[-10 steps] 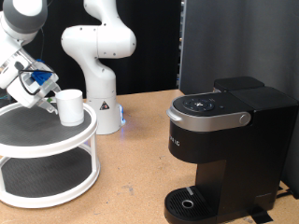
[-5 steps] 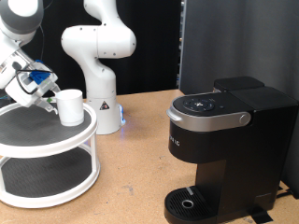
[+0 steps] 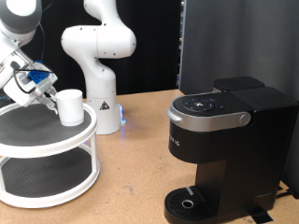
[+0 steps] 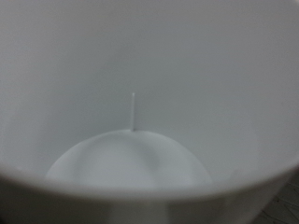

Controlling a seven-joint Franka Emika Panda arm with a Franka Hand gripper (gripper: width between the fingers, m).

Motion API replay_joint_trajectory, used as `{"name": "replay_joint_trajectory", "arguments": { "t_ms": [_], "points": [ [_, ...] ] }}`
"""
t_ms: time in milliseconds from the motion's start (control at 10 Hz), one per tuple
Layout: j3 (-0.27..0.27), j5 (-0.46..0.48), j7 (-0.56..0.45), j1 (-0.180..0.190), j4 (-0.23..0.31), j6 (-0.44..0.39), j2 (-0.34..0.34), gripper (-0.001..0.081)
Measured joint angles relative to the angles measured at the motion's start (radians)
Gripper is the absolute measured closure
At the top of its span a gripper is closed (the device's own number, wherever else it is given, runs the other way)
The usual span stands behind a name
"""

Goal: Make a cup of coffee with the keurig machine

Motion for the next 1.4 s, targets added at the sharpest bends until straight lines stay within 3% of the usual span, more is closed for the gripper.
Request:
{"name": "replay_joint_trajectory", "arguments": {
  "t_ms": [100, 200, 300, 400, 700, 1200, 1400],
  "points": [
    [0.0, 0.003, -0.001, 0.0, 0.0, 0.003, 0.0, 0.0465],
    [0.0, 0.006, -0.001, 0.0, -0.001, 0.009, 0.0, 0.0602],
    [0.0, 0.01, -0.002, 0.0, -0.002, 0.017, 0.0, 0.0602],
    [0.0, 0.015, -0.002, 0.0, -0.003, 0.021, 0.0, 0.0734],
    [0.002, 0.04, 0.008, 0.0, 0.006, -0.014, -0.016, 0.0734],
    [0.03, 0.043, 0.144, 0.0, 0.091, -0.237, -0.117, 0.0734],
    [0.032, 0.047, 0.155, 0.0, 0.084, -0.232, -0.114, 0.0734]
  ]
}}
